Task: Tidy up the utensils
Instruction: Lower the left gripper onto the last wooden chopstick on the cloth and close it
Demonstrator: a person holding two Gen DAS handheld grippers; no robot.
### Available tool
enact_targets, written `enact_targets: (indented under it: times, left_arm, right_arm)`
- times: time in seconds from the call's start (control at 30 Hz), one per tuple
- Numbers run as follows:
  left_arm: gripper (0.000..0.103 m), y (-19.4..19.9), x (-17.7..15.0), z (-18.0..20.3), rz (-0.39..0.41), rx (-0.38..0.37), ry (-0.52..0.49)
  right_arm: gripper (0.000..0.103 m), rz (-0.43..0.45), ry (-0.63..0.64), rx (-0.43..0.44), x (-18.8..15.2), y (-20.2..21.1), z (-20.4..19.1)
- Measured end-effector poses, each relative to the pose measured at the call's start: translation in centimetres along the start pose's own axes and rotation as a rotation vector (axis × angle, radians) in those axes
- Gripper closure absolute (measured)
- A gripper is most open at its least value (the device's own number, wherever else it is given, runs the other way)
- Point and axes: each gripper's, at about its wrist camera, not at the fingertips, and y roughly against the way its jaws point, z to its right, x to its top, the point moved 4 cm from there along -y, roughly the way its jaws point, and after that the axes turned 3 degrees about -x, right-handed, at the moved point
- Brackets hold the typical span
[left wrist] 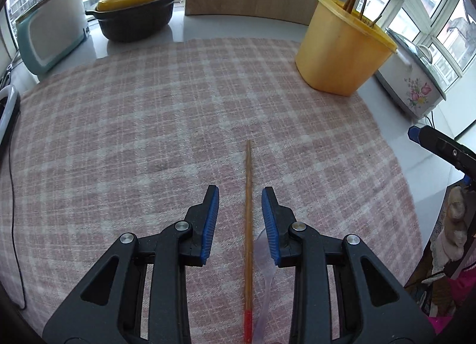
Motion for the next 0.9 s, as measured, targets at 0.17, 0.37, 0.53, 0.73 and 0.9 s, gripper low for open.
enact_targets:
  times: [0.17, 0.37, 0.53, 0.73, 0.9]
  left_arm:
    - [0.076, -2.3, 0.5, 0.9, -0.038, 0.018, -0.041]
    - [0.084, -4.4, 0.8, 1.0, -0.077, 0.057, -0.075]
    - [0.089, -5.2, 0.6, 0.4, -0.084, 0.083, -0.084]
    - [0.098, -5.0, 0.3, -0.4, -0.061, 0.087, -0.069]
    - [0.098, -4.1, -0.4, -1.7, -0.046, 0.09, -0.033]
  right_arm:
    - [0.025, -0.036, -0.022, -0.009, -1.6, -0.1, 0.8]
    - [0.039, -0.096, -0.018, 0.011, -3.0, -1.1, 0.2]
    - [0.046, -0.148, 0.001, 0.046, -3.7, -2.5, -1.1]
    - [0.051, -0.213, 0.037, 0.078, -4.6, -4.4, -3.0]
    - [0.059, -0.277, 0.083, 0.118, -5.5, -6.4, -4.9]
